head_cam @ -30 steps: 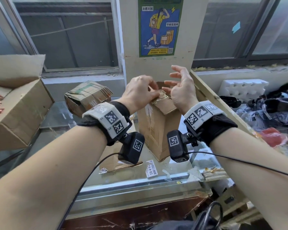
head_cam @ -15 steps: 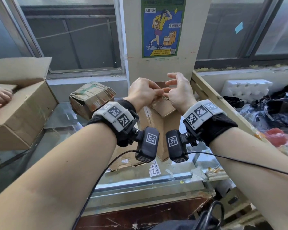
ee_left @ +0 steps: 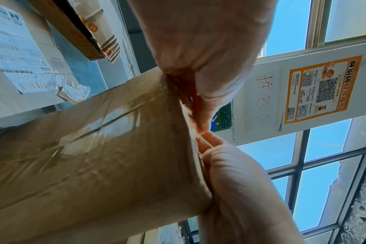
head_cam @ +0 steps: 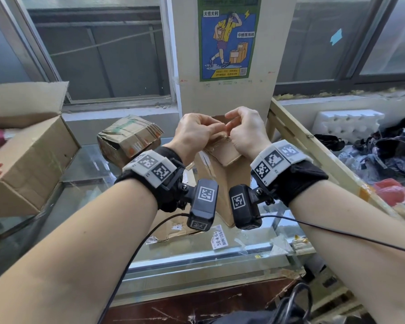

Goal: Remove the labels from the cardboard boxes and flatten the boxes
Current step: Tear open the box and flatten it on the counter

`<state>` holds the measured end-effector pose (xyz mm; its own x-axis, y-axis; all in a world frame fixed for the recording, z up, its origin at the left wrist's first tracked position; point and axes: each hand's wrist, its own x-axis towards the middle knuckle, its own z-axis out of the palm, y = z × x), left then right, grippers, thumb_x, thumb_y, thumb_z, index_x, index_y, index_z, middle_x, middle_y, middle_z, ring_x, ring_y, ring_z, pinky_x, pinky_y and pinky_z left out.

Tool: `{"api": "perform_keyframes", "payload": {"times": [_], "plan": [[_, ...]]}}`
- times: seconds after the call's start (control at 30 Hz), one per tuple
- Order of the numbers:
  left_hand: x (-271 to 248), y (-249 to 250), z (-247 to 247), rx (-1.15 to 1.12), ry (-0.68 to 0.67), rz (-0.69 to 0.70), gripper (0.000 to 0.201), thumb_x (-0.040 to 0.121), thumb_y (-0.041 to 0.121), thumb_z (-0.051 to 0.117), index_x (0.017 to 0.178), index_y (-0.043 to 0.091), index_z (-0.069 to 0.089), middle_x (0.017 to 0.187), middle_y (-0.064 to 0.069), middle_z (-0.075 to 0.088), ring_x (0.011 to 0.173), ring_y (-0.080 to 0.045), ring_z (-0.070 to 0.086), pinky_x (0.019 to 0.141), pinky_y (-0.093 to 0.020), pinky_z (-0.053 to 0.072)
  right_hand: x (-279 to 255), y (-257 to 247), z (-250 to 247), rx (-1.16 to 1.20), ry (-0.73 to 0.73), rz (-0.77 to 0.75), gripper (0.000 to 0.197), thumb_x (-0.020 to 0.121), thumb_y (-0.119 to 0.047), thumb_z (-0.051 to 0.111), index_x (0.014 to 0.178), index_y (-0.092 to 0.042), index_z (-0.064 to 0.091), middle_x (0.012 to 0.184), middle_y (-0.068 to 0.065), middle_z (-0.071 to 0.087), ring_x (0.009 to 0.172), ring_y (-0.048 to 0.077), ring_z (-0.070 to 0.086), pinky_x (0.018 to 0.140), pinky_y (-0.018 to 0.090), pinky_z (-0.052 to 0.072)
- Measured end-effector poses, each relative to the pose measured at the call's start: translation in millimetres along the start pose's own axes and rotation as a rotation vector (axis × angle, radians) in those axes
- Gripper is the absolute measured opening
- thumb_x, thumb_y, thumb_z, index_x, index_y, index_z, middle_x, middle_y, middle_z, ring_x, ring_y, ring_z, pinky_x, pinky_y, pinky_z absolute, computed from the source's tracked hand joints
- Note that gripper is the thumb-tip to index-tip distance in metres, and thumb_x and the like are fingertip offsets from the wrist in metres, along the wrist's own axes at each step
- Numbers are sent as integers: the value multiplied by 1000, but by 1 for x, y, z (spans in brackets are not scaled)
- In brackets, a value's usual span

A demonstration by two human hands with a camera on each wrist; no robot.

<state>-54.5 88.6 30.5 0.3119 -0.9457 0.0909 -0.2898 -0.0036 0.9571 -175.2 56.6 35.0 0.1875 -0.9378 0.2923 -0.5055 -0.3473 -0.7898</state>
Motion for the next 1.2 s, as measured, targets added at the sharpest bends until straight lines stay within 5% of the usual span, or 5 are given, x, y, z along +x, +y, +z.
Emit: {"api": "perform_keyframes", "payload": {"times": [0.13, 0.43, 0.77, 1.03, 1.2], "plan": [[3, -2, -7, 34, 30, -30, 13, 79, 25, 79, 68, 23, 74, 77, -2, 73, 76, -18, 68, 76, -33, 59, -3, -5, 2, -56, 6, -16, 22, 82, 6, 47, 95, -7, 60, 95, 10, 66, 94, 23, 60, 84, 33, 50], [10, 10, -14, 163, -34, -82, 10, 87, 19, 71, 88, 9, 73, 64, 3, 62, 46, 1, 53, 45, -11, 46, -10, -4, 2, -198, -15, -164, 30, 80, 8, 41, 84, -7, 67, 89, 8, 66, 91, 26, 60, 76, 29, 47], [17, 11, -11, 277, -83, -19, 8, 88, 19, 70, 82, 13, 71, 66, 3, 61, 56, -4, 53, 43, -9, 42, -8, 1, 4, -359, 54, -325, 24, 86, -5, 52, 90, -9, 75, 99, 12, 68, 94, 29, 61, 80, 29, 44], [19, 12, -5, 405, -120, 139, 14, 90, 21, 65, 77, 18, 69, 67, 5, 61, 62, -10, 56, 62, -24, 52, -5, 6, -5, -286, -93, -222, 6, 83, -15, 58, 84, -10, 60, 94, 7, 62, 89, 21, 55, 74, 24, 37], [20, 3, -7, 342, -57, 173, 16, 90, 26, 64, 75, 27, 67, 72, 10, 62, 70, -11, 56, 70, -28, 50, 0, 22, -10, 137, -247, 25, 13, 91, -9, 47, 93, -16, 58, 91, 0, 59, 87, 15, 53, 80, 32, 44]]}}
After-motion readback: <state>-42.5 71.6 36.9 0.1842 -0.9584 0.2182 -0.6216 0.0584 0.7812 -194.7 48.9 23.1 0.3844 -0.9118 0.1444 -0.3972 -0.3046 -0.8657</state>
